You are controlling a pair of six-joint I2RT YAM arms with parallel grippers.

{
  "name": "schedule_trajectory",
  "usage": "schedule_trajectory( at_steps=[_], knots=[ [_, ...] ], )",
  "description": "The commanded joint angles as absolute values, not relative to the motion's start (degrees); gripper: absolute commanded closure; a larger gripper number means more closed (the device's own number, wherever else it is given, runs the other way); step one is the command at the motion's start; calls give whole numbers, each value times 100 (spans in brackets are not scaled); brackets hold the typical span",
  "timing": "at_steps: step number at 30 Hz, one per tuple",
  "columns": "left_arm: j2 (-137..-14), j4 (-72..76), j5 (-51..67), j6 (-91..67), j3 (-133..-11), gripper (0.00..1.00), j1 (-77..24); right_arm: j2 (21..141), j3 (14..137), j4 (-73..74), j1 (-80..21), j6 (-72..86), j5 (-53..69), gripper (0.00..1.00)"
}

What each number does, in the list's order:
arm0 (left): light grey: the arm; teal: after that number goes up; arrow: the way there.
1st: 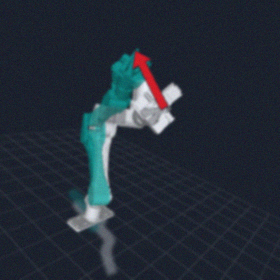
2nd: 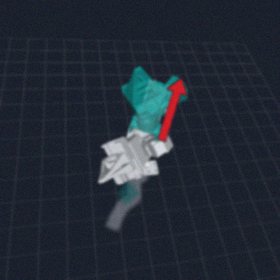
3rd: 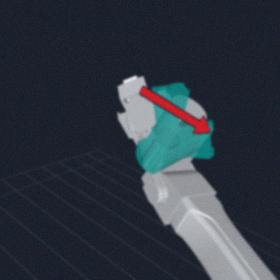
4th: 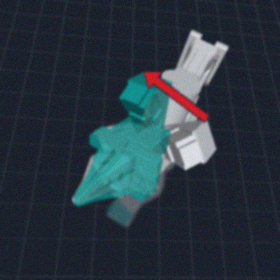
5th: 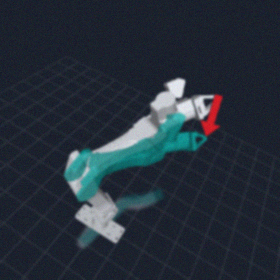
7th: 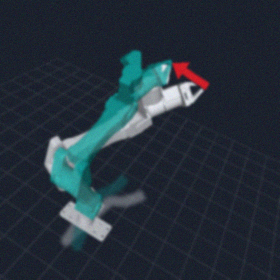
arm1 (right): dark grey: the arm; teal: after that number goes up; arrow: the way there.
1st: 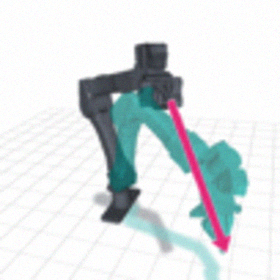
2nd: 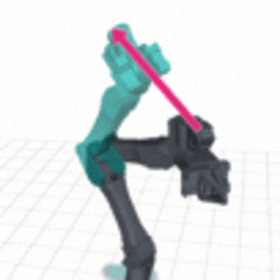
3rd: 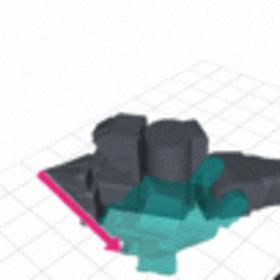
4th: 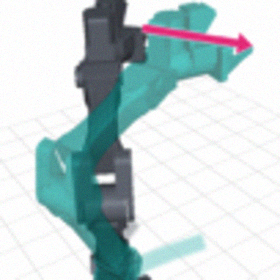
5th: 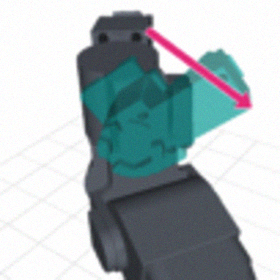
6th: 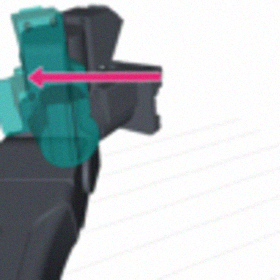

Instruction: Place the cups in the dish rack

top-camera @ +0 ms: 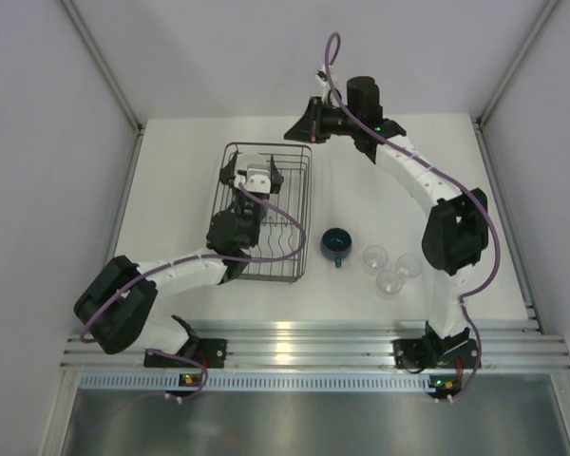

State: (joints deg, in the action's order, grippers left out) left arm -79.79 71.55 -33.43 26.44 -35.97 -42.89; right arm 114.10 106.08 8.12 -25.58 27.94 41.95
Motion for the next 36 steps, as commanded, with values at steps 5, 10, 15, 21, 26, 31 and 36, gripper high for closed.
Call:
schedule_trajectory(
  at_steps=[5,10,15,21,26,31,36],
  knots=[
    [-7796,7006,-3463,2479,-3850,17,-4228,11347,10354,554,-2487,2558,4350,100],
    [-7655,6812,-3489,2356,-3858,16,-4157,11294,10126,571,-2496,2505,4316,100],
    [-7471,6434,-3595,2032,-3885,14,-4096,11242,10046,869,-2505,2207,4088,100],
    [-7251,5145,-3577,1390,-4305,8,-3912,11232,10090,1230,-2558,1934,3674,98],
    [-7119,3729,-3358,696,-4868,4,-3710,11522,10792,2071,-2715,1460,3077,91],
    [-7154,2094,-2621,-561,-5571,1,-3077,12032,11529,2355,-2900,1327,2979,67],
    [-7163,1477,-2224,-923,-5774,1,-2707,12497,12049,2680,-3049,1169,2945,32]
  ],
)
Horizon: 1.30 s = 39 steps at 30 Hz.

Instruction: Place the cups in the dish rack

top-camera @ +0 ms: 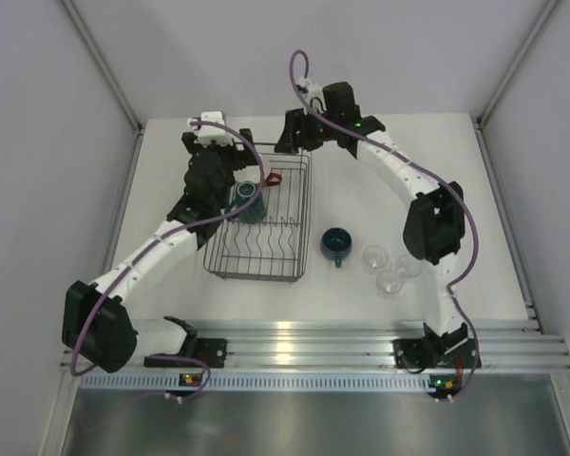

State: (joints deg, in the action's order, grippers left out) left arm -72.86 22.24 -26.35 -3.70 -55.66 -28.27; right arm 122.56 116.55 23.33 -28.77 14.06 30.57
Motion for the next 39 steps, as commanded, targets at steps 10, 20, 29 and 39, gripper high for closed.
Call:
schedule_trajectory(
  at_steps=[10,20,29,39],
  knots=[
    [-7225,905,-1775,-1178,-5986,1,-2514,13078,12568,2927,-3296,1055,2610,28],
    [-7084,809,-1714,-1195,-5924,1,-2496,13825,13395,3252,-3489,1116,2294,26],
    [-6987,791,-1723,-1213,-5862,1,-2479,14141,13588,3261,-3621,1151,2118,25],
    [-6847,765,-1635,-1274,-5748,1,-2461,14563,13948,3033,-3718,1310,1978,25]
  ],
)
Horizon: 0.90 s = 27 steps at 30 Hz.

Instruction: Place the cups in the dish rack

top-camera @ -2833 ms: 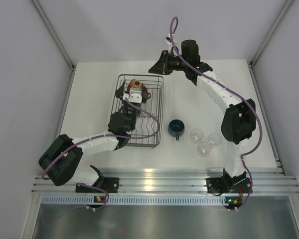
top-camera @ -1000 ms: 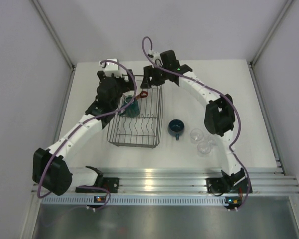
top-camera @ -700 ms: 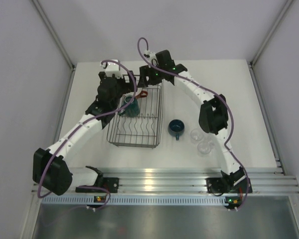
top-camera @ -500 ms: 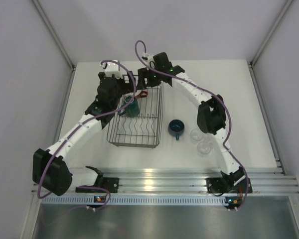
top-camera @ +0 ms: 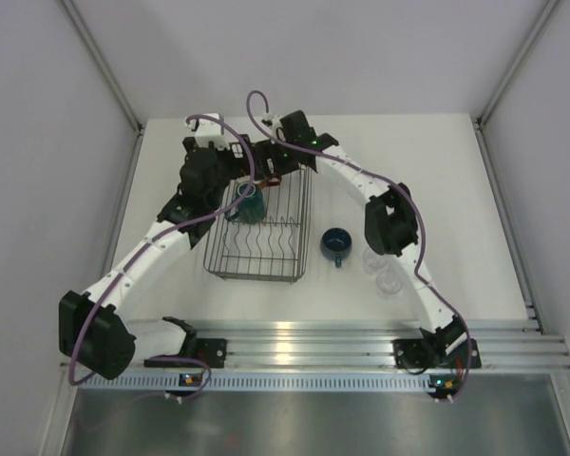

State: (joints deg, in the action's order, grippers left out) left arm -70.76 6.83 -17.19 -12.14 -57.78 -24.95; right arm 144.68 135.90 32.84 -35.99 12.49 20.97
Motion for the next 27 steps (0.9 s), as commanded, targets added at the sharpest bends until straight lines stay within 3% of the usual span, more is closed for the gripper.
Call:
schedule_trajectory(
  at_steps=[1,8,12,22,27],
  knots=[
    [-6855,747,-1635,-1274,-5722,1,-2452,14581,13948,3006,-3718,1327,1960,25],
    [-6838,747,-1626,-1257,-5669,1,-2443,14713,14045,2734,-3727,1485,1890,25],
    [-6838,756,-1635,-1248,-5660,1,-2435,14836,14133,2707,-3770,1503,1784,40],
    [-6794,765,-1670,-1239,-5590,1,-2408,14819,14002,2777,-3788,1468,1433,96],
    [-6785,773,-1714,-1222,-5590,1,-2408,14476,13483,2426,-3762,1573,1292,100]
  ],
)
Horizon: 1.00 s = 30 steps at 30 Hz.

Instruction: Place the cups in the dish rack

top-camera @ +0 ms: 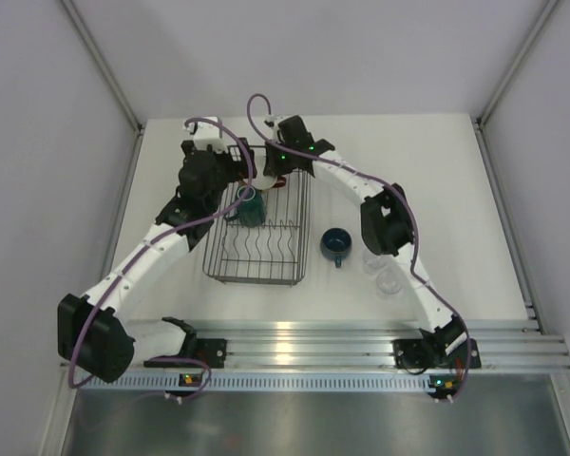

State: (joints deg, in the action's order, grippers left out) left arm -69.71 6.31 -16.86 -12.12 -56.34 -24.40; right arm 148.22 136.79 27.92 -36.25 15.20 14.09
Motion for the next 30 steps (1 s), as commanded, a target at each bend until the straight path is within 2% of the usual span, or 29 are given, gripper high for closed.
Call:
schedule_trajectory(
  at_steps=[1,10,24,30],
  knots=[
    [-6785,782,-1723,-1213,-5572,1,-2400,14345,13308,2339,-3753,1617,1257,100],
    [-6803,800,-1775,-1213,-5590,1,-2373,13492,12613,1626,-3753,2030,1125,100],
    [-6935,835,-1837,-1239,-5651,1,-2294,12675,12410,1310,-3718,2162,888,100],
    [-6996,861,-1758,-1283,-5722,1,-2276,12077,11753,985,-3569,2241,975,100]
  ],
)
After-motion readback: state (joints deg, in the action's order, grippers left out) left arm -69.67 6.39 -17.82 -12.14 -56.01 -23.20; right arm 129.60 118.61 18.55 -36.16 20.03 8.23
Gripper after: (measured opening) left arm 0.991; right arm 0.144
